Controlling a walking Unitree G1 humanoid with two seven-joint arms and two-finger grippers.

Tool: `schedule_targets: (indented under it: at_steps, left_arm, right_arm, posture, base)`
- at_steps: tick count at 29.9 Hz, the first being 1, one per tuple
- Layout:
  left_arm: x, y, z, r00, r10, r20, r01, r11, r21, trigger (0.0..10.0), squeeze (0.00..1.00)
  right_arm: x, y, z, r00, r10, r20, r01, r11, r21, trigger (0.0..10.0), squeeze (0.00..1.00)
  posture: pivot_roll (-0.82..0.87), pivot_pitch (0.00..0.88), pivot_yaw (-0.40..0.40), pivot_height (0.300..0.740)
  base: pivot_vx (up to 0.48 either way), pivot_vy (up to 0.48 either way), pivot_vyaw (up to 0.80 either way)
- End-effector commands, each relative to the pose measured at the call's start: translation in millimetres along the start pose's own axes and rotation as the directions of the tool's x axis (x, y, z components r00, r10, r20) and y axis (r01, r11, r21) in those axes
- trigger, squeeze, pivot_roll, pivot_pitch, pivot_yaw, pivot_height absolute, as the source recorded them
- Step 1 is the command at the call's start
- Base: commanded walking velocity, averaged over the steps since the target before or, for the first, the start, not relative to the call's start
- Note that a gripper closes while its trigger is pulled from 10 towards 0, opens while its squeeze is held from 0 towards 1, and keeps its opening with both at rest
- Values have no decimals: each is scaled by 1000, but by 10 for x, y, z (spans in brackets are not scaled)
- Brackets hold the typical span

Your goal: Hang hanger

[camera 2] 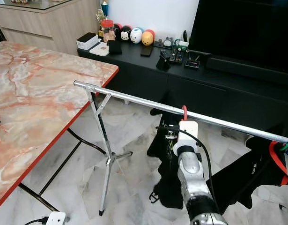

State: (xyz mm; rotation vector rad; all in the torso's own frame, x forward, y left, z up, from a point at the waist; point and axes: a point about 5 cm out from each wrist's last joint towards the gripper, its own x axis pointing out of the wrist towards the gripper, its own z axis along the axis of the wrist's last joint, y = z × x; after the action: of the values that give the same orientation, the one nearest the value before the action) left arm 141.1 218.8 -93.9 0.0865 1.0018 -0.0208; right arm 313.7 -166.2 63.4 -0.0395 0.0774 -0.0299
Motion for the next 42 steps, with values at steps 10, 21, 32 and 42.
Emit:
schedule_targets:
  at_steps: [10,21,32,42]
  left_arm:
    - [-20,39,-61,999,35,-12,-35,999,11,10000,0]
    - [-25,41,-74,998,55,-3,-55,998,-18,10000,0]
    - [-26,40,-75,998,56,-1,-56,998,-26,10000,0]
    - [-25,37,-71,998,57,1,-57,998,-27,10000,0]
  right_arm:
    - [-276,23,-130,997,74,30,-72,995,-62,10000,0]
    - [-292,-102,-257,998,42,-35,-45,996,-79,10000,0]
    - [-239,-43,-231,997,69,-34,-72,993,-89,10000,0]
    - [-196,-27,-230,998,49,-44,-52,997,-53,10000,0]
  posture:
    - [-28,32,-14,740]
    - [-29,47,-17,740]
    - [-26,55,-16,740]
    - [-25,57,-16,740]
  base:
    - [0,0,0]
    - [-28,0,0]
    - [-351,0,0]
    - [-386,0,0]
